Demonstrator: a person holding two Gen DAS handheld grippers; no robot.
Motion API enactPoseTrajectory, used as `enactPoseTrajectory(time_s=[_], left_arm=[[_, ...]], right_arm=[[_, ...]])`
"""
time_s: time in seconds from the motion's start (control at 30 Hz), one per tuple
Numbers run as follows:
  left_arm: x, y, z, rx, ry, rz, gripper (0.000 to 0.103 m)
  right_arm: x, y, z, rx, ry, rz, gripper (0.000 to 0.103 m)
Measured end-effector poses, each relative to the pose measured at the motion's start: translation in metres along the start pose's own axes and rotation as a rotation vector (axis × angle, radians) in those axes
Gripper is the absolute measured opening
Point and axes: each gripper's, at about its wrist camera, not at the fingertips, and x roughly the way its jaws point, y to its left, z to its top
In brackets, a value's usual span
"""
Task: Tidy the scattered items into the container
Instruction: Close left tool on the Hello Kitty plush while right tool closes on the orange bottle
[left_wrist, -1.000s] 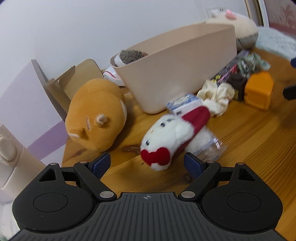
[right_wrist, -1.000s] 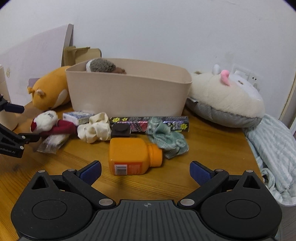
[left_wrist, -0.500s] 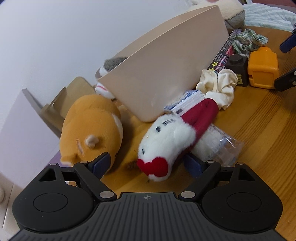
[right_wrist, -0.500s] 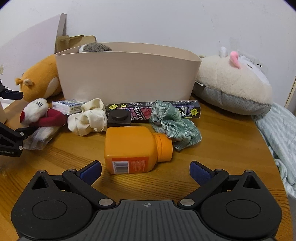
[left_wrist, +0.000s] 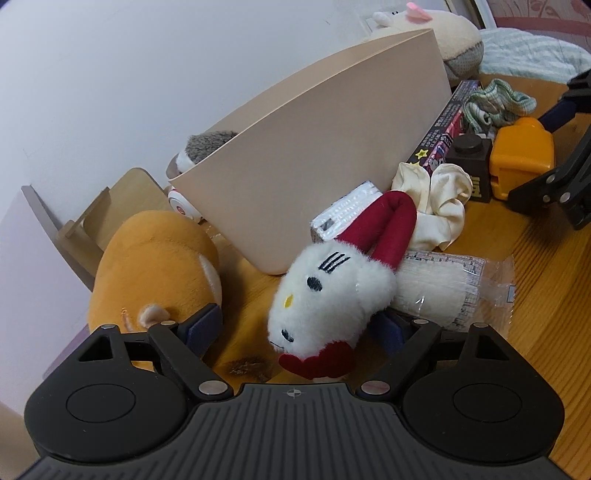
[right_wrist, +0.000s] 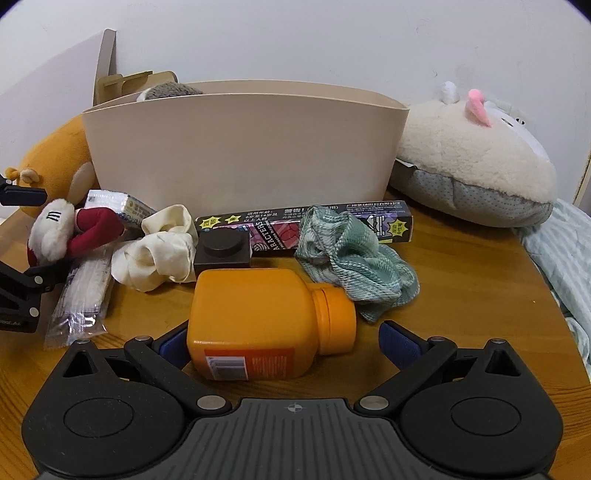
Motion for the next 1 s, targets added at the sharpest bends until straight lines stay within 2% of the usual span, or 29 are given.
enactPoseTrajectory(time_s=[0.1, 0.27, 0.37, 0.47, 0.67, 1.0], left_arm=[[0.002, 0.003, 0.001, -0.03, 0.006, -0.028, 0.083], [0.002, 0.003, 0.004, -0.061, 0.016, -0.089, 0.056], [0.003, 0.0, 0.006, -0.064, 0.019, -0.088, 0.048], [0.003, -0.001, 0.007, -0.075, 0.025, -0.1, 0.041], [0.001, 0.0, 0.006, -0.108, 0.024, -0.111, 0.036], [-0.021, 0.001, 0.004, -0.158, -0.01, -0.146, 0.035]], right_arm=[[0.001, 0.0, 0.001, 0.012, -0.005, 0.006, 0.101], [-0.001, 0.0, 0.002, 0.022, -0.012, 0.035, 0.087], [-0.002, 0.0, 0.002, 0.021, -0.016, 0.042, 0.078], [-0.002, 0.0, 0.001, 0.023, -0.019, 0.056, 0.078], [-0.005, -0.001, -0.001, 0.025, -0.021, 0.064, 0.078], [-0.03, -0.004, -0.004, 0.028, -0.047, 0.103, 0.078]])
